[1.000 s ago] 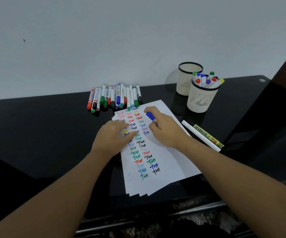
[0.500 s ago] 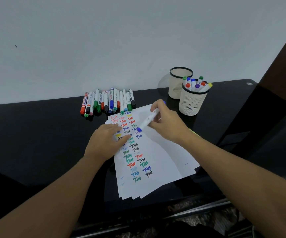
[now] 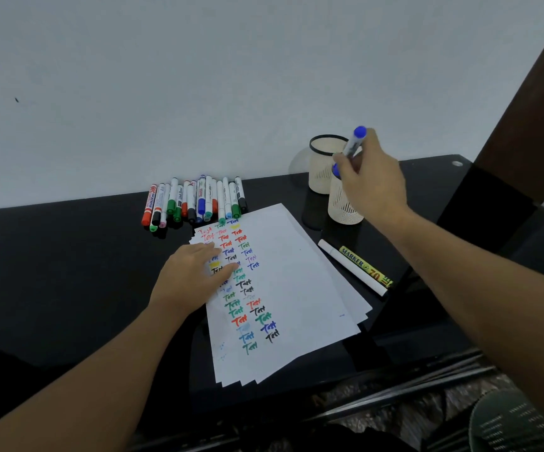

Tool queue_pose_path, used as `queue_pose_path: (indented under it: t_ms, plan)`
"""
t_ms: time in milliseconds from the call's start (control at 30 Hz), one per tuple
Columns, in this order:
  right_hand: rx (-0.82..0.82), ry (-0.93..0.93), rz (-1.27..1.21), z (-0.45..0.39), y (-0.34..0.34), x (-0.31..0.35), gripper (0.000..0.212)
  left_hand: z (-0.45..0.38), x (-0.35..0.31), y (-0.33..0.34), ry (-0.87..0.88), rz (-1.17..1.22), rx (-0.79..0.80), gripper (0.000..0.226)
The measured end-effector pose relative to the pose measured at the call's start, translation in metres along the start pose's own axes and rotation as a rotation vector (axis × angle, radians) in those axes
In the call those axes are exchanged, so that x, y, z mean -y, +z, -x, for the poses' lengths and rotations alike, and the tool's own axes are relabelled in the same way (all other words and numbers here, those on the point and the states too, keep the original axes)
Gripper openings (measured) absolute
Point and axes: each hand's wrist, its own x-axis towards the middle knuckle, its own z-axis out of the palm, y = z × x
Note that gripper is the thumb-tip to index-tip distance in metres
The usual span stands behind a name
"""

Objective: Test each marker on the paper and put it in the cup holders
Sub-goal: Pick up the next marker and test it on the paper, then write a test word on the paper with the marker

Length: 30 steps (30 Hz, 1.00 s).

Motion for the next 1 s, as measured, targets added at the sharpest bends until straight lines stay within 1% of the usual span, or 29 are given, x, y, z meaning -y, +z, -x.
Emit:
queue_pose_path:
  t_ms: [133, 233, 300, 433, 533, 600, 667, 733, 800, 867, 1000]
  plan:
    - [-0.015, 0.162, -0.031, -0.015, -0.009, -0.018, 0.031, 0.000, 0.000, -0.001, -0.003, -0.003, 0.007, 0.065]
    - [0.015, 0.227, -0.019, -0.020, -0.011, -0.025, 0.031, 0.001, 0.000, -0.001, 0.000, 0.003, 0.004, 0.065]
    - [0.050, 0.226, 0.041, -0.022, -0.012, -0.026, 0.031, 0.001, -0.001, -0.001, -0.003, 0.007, 0.003, 0.065]
    - [0.176, 0.212, 0.164, -0.029, -0.010, -0.026, 0.029, 0.000, -0.002, -0.001, -0.012, 0.007, 0.006, 0.065]
    - [0.248, 0.192, 0.265, -0.034, -0.007, -0.026, 0.039, 0.001, 0.000, -0.001, -0.007, 0.003, 0.008, 0.066]
    - [0.218, 0.190, 0.245, -0.034, -0.006, -0.027, 0.046, 0.000, 0.001, -0.001, -0.008, 0.002, 0.012, 0.067]
    - [0.129, 0.147, 0.199, -0.033, -0.005, -0.031, 0.040, 0.000, 0.000, -0.001, -0.011, 0.004, 0.016, 0.068]
    - [0.080, 0.090, 0.201, -0.032, -0.004, -0.035, 0.030, 0.000, 0.000, -0.001, -0.009, 0.004, 0.013, 0.068]
    - [0.108, 0.086, 0.227, -0.031, -0.003, -0.036, 0.029, 0.000, 0.000, -0.001, -0.011, 0.006, 0.013, 0.067]
    - [0.147, 0.104, 0.291, -0.029, -0.001, -0.036, 0.033, 0.000, -0.001, -0.002, -0.017, 0.005, 0.022, 0.068]
    - [0.137, 0.104, 0.369, -0.024, 0.001, -0.037, 0.037, 0.001, -0.002, -0.002, -0.014, 0.015, 0.012, 0.068]
